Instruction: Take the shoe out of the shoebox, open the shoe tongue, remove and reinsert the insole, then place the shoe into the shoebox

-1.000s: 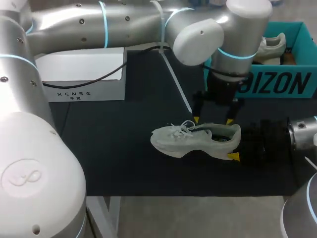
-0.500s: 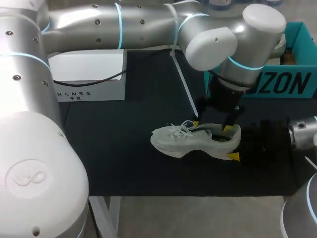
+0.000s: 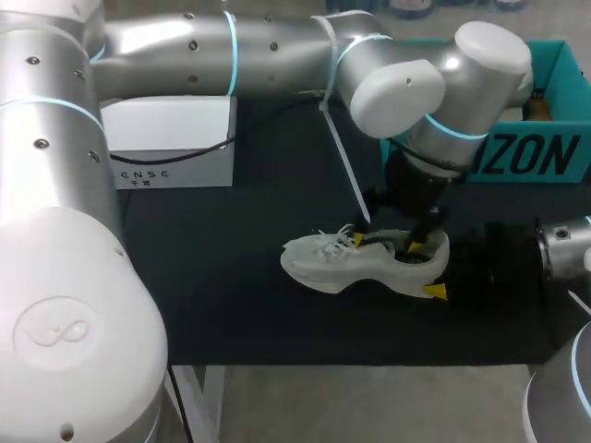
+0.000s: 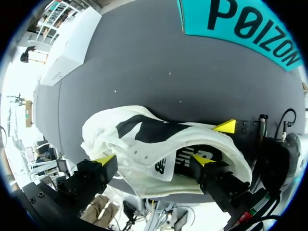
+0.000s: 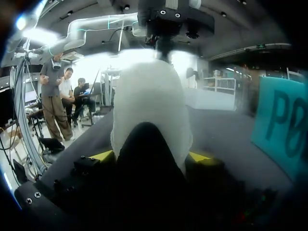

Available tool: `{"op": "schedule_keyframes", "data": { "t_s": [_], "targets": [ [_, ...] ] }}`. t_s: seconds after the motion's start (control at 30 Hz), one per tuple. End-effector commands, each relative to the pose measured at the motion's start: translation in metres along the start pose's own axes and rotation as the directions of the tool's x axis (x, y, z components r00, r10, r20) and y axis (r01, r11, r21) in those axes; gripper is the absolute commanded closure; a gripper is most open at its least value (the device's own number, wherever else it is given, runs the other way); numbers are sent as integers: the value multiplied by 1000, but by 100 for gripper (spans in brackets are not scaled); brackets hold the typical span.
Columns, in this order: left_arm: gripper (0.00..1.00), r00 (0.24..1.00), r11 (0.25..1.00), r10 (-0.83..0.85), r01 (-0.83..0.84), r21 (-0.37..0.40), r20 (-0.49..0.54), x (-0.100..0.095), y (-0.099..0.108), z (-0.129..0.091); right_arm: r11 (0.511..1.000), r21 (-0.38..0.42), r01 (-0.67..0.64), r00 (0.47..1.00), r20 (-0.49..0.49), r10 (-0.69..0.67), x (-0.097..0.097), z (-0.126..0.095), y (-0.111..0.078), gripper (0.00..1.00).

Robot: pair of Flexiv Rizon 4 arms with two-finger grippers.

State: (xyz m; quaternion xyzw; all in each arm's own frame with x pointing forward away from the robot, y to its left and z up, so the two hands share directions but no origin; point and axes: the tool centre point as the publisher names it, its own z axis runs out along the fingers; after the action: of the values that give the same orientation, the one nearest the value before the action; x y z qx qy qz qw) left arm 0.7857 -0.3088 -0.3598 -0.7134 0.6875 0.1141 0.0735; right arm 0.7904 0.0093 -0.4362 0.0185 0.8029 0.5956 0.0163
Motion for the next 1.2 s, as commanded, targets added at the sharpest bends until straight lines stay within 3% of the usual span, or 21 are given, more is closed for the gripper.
{"op": "schedule_keyframes", "data": {
  "t_s": [0.03, 0.23, 0.27, 0.3, 0.33, 0.83, 1.2],
  "targets": [
    [0, 1000, 1000, -2, 2, -10, 16, 5, 0, 9, 1000, 3, -1, 1000, 0, 1, 0, 5, -5, 100],
    [0, 999, 1000, -18, 18, 9, 32, 4, -1, 13, 1000, 3, -1, 1000, 0, 1, 0, 5, -5, 100],
    [41, 999, 1000, -20, 20, 15, 31, 3, -1, 11, 1000, 3, -1, 1000, 0, 1, 0, 5, -5, 100],
    [94, 999, 1000, -21, 21, 19, 28, 3, -2, 10, 1000, 3, -1, 1000, 0, 1, 0, 5, -5, 100],
    [100, 999, 1000, -19, 18, 24, 29, 3, -2, 8, 1000, 3, -1, 1000, 0, 1, 0, 5, -5, 100],
    [100, 998, 997, -56, 54, 51, 27, -12, -5, -4, 1000, 3, -1, 1000, 0, 1, 0, 5, -5, 100],
    [100, 992, 988, -129, 128, 81, 4, -48, -4, -19, 1000, 3, -1, 1000, 0, 1, 0, 5, -5, 100]
  ]
}}
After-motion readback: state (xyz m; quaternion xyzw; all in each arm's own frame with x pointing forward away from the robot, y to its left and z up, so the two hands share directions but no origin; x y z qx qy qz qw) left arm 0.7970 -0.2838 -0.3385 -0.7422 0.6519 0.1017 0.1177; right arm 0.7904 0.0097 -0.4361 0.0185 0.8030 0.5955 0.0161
